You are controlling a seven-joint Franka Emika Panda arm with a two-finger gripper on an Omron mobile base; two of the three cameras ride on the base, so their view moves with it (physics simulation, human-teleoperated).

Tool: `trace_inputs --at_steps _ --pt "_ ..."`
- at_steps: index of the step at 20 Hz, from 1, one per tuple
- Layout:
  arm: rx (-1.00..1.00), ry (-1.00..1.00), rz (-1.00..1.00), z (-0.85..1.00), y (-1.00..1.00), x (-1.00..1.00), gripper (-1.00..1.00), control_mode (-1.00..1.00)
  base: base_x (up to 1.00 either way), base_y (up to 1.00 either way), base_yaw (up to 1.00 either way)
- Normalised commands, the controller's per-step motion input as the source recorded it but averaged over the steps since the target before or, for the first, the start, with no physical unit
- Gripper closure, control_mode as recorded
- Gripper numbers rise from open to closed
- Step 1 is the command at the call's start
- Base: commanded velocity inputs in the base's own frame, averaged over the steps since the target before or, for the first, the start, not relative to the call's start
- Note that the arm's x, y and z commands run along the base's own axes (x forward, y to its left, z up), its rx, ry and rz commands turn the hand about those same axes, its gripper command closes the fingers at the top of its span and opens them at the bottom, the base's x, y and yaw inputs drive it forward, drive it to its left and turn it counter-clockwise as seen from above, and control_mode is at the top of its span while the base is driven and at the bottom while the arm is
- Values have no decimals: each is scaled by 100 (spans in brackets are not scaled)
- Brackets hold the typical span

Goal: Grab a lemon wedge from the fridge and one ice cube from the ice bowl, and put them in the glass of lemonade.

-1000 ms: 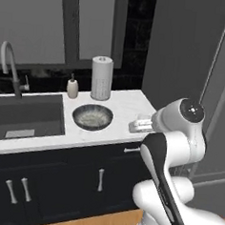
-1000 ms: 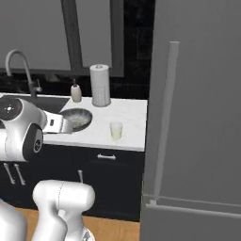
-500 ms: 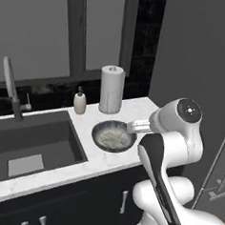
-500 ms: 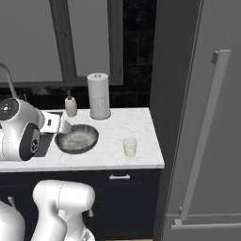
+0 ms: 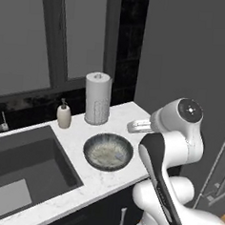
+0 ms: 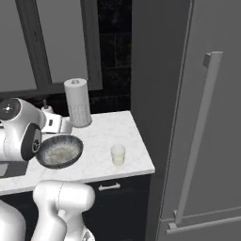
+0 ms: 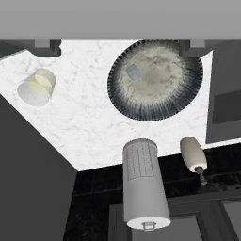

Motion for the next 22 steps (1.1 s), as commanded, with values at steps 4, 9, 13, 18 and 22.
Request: trace_inputs --at_steps 4,9,13,18,22 --pt "0 0 0 0 0 0 -100 100 27 15 -33" --pt "0 -1 -3 -2 7 6 -100 -100 17 21 -24" --pt "0 -2 -10 -16 36 29 -100 -100 0 0 0" --pt "0 14 5 -38 47 25 -100 -100 0 0 0" --pt "0 30 22 -24 2 -3 -100 -100 0 0 0"
